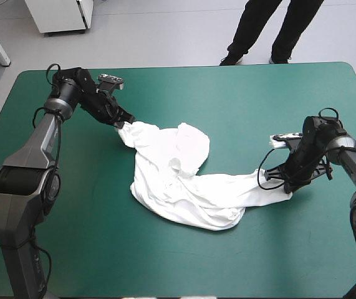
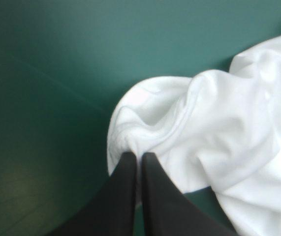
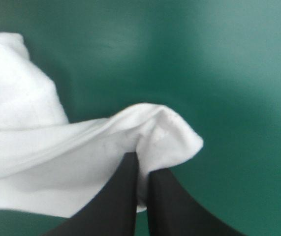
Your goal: Fold the cloth
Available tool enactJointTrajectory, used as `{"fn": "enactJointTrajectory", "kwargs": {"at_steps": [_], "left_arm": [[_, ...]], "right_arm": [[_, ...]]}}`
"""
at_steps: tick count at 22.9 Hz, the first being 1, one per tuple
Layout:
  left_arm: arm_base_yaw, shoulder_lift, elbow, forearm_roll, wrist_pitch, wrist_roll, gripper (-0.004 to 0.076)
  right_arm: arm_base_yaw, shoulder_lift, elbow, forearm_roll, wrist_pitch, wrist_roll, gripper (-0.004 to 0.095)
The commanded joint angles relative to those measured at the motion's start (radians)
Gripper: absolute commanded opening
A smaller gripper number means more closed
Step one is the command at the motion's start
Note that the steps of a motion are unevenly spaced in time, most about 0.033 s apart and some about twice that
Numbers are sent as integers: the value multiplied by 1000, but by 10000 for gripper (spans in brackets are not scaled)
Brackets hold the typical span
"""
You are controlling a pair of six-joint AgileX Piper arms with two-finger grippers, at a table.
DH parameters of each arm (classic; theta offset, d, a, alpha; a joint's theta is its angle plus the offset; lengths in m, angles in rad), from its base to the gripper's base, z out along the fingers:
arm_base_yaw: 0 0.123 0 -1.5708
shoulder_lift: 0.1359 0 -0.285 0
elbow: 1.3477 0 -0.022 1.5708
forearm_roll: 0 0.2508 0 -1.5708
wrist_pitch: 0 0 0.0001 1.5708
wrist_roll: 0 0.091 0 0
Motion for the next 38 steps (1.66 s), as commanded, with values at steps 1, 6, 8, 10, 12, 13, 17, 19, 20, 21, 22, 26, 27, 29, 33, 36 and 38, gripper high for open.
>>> {"fn": "enactJointTrajectory", "kwargs": {"at_steps": [1,6,8,10,12,13,17,19,20,21,22,26,27,29,33,36,38], "left_arm": [[-6,-147,-28,-19,56,-9,-22],[-6,-378,-28,-15,56,-17,-22],[-6,-472,-28,-11,56,-17,-22],[-6,-595,-28,1,56,-17,-22],[-6,-716,-28,31,12,-14,-22],[-6,-750,-28,34,-3,-14,-22],[-6,-901,-31,38,-62,-10,-22],[-6,-968,-31,59,-83,-15,-22],[-6,-999,-31,72,-92,-17,-22],[-6,-1041,-31,76,-102,-17,-22],[-6,-1075,-31,79,-112,-17,-22],[-6,-1144,-31,96,-110,-20,-22],[-6,-1155,-31,113,-95,-30,-22],[-6,-1162,-31,145,-55,-58,-22],[-9,-1150,-24,230,14,-101,-22],[-9,-1100,50,290,50,-102,-22],[-9,-1048,128,298,47,-102,-22]], "right_arm": [[-1,-79,-81,39,50,-20,-15],[-1,-307,-348,25,113,-3,-15],[-1,-376,-447,25,121,16,-15],[-1,-450,-557,25,117,21,-15],[-1,-521,-644,25,92,23,-15],[-1,-545,-665,27,78,23,-15],[-1,-619,-779,36,12,23,-15],[-1,-636,-834,48,-16,23,-15],[4,-647,-873,55,-31,19,-15],[23,-654,-912,67,-44,18,-15],[51,-658,-970,74,-56,9,-15],[126,-660,-1091,91,-69,6,-14],[137,-662,-1114,100,-67,6,-14],[141,-668,-1142,129,-50,11,-14],[141,-680,-1130,138,60,45,-14],[141,-675,-959,130,80,61,-14],[141,-653,-807,130,84,61,-14]]}}
